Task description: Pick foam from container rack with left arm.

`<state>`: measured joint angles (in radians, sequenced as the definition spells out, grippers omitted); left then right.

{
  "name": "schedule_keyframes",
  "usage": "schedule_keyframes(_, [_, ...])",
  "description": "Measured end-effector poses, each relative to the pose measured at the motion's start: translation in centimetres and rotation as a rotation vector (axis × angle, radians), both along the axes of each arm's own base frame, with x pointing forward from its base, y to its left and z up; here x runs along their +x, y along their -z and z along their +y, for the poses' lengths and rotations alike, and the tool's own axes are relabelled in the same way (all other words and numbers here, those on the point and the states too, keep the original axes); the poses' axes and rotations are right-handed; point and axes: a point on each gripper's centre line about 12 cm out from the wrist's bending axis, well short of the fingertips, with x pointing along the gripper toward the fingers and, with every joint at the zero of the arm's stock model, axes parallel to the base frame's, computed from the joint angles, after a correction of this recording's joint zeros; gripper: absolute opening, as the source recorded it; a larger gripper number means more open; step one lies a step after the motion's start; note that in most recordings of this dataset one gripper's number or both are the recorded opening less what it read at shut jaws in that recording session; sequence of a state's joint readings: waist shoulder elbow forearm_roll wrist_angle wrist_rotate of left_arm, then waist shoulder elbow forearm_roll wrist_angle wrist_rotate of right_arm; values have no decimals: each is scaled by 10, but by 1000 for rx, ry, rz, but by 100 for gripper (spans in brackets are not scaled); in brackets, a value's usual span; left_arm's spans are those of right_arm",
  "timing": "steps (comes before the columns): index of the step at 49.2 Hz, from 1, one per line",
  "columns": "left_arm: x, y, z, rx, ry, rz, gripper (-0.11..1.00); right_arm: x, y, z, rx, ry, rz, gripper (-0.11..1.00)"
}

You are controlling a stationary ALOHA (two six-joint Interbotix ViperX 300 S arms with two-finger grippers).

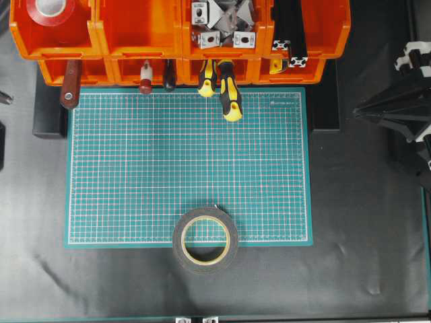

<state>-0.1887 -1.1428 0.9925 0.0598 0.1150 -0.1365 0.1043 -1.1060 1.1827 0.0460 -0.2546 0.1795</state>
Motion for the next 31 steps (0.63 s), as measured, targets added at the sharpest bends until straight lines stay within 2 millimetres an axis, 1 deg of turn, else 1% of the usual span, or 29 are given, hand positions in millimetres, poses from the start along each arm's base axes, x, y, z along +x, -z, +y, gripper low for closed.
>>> schedule_keyframes(7, [-2, 0, 0, 3, 0, -7, 85, 0, 7, 0, -6, -2, 55, 0])
schedule_keyframes(13, [-8, -2, 3, 5, -8, -29, 85, -1, 12, 0, -12, -5, 99, 0])
schedule_keyframes(24, [-17, -2, 5, -12, -12, -54, 85, -5, 12, 0, -18, -6, 103, 0])
schedule_keyframes(31, [-19, -1, 6, -13, -15, -46, 85, -6, 25, 0, -21, -6, 133, 0])
